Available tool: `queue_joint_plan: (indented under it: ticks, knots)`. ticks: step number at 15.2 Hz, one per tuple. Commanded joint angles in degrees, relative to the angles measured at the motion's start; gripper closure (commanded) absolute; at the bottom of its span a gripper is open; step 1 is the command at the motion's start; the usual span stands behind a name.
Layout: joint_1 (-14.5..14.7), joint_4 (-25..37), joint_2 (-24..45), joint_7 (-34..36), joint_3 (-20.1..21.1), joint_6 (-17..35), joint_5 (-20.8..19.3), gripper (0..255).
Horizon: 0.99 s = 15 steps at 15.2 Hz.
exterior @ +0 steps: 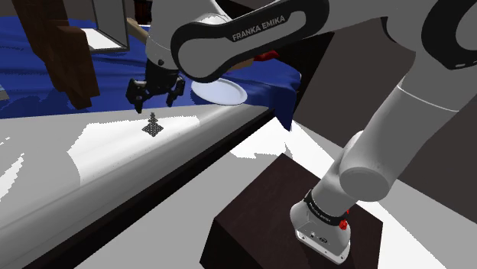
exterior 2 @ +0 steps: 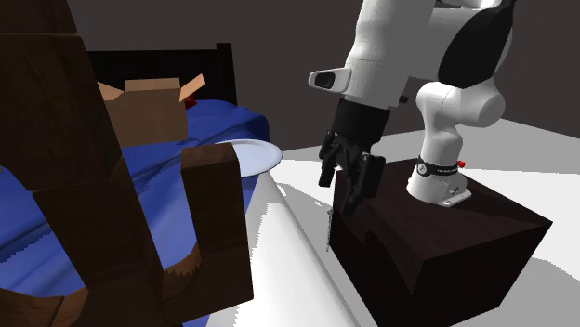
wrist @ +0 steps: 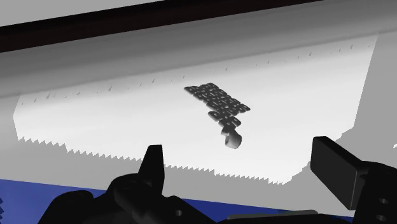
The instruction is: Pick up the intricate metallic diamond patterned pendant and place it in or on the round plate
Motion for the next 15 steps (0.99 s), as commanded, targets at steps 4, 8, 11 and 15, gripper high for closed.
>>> queue_joint_plan:
  ticks: [4, 8, 11, 15]
  knots:
    - [0.12, -0.23, 2.31, 1.26, -0.08, 2.29, -1.71, 0]
    - [0.12, -0.23, 2.32, 1.26, -0.08, 2.29, -1.72, 0]
    - [0.12, -0.23, 2.31, 1.25, -0.08, 2.27, -1.71, 255]
    - [0.12, -0.23, 2.31, 1.25, -0.08, 2.27, -1.71, 255]
